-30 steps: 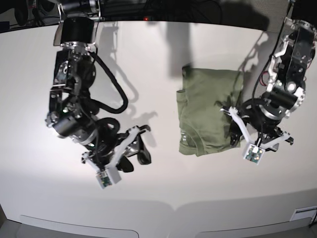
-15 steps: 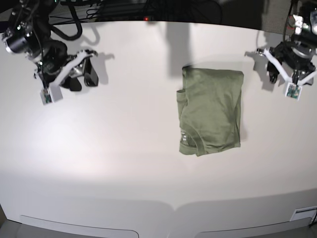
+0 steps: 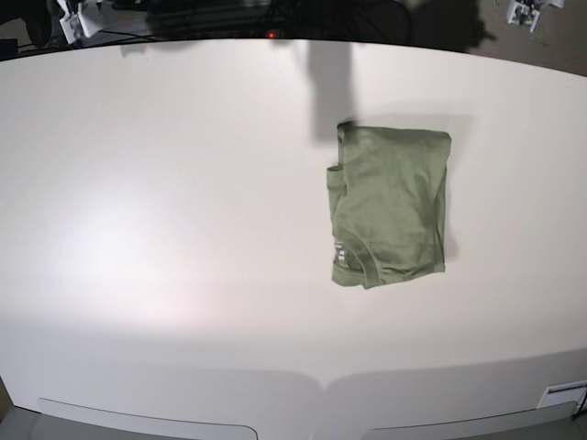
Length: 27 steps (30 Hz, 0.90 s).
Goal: Fold the T-shirt properly
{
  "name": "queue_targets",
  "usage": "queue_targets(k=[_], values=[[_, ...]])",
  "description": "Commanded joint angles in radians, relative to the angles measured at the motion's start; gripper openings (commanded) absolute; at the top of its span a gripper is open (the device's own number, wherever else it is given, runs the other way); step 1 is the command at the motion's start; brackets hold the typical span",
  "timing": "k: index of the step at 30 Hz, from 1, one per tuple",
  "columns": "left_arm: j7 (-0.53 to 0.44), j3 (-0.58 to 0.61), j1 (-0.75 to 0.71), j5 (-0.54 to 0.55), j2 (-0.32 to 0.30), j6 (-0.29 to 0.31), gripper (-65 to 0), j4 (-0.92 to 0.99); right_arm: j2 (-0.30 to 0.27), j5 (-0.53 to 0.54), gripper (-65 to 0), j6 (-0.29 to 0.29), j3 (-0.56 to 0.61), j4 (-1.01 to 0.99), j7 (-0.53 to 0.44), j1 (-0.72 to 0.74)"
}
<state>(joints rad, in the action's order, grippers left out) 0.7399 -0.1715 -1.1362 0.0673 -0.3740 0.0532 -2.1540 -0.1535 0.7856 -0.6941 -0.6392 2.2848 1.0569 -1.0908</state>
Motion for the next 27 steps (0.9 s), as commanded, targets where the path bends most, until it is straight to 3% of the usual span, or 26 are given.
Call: queue_targets(k=[1, 4, 6, 9, 12, 14, 18, 19, 21, 23, 27], values=[[-0.035, -0.005, -0.04, -0.007, 0.004, -0.004, -34.5, -0.003, -0.005, 0.01, -34.6, -0.004, 0.007, -0.006, -0.016, -0.042], [-0.129, -0.003, -0.042, 0.005, 0.013, 0.056, -34.5, 0.092, -0.008, -0.047, -34.6, -0.004, 0.074, -0.116, -0.098, -0.056], [-0.143, -0.003, 0.021, 0.062, 0.014, 0.161, -34.5, 0.22, -0.027, -0.132, -34.6, -0.004, 0.151, -0.259, -0.158, -0.024], [-0.164, -0.003, 0.165, 0.172, 0.039, 0.33, -34.5, 0.499, -0.105, -0.181, -34.6, -0.004, 0.285, -0.558, -0.195, 0.085], [-0.204, -0.003, 0.317, 0.172, 0.074, 0.429, -34.5, 0.825, -0.168, -0.182, -34.6, -0.004, 0.399, -0.875, -0.201, 0.237], [-0.276, -0.003, 0.417, 0.169, 0.08, 0.465, -34.5, 1.04, -0.189, -0.217, -34.6, -0.004, 0.458, -1.065, -0.224, 0.342], [-0.479, -0.003, 0.614, 0.059, 0.08, 0.491, -34.5, 1.43, -0.192, -0.479, -34.7, -0.004, 0.539, -1.392, -0.435, 0.53], [-0.509, -0.003, 0.661, 0.01, 0.079, 0.49, -34.5, 1.514, -0.19, -0.513, -34.7, 0.031, 0.558, -1.464, -0.469, 0.571], [-0.518, -0.003, 0.751, -0.026, 0.077, 0.49, -34.5, 1.656, -0.19, -0.556, -34.7, 0.089, 0.599, -1.591, -0.531, 0.646], [-0.517, -0.003, 0.82, -0.026, 0.078, 0.489, -34.5, 1.753, -0.189, -0.578, -34.7, 0.113, 0.64, -1.69, -0.57, 0.709], [-0.464, -0.003, 0.883, -0.023, 0.083, 0.49, -34.5, 1.794, -0.187, -0.596, -35.0, 0.162, 0.737, -1.777, -0.568, 0.805]])
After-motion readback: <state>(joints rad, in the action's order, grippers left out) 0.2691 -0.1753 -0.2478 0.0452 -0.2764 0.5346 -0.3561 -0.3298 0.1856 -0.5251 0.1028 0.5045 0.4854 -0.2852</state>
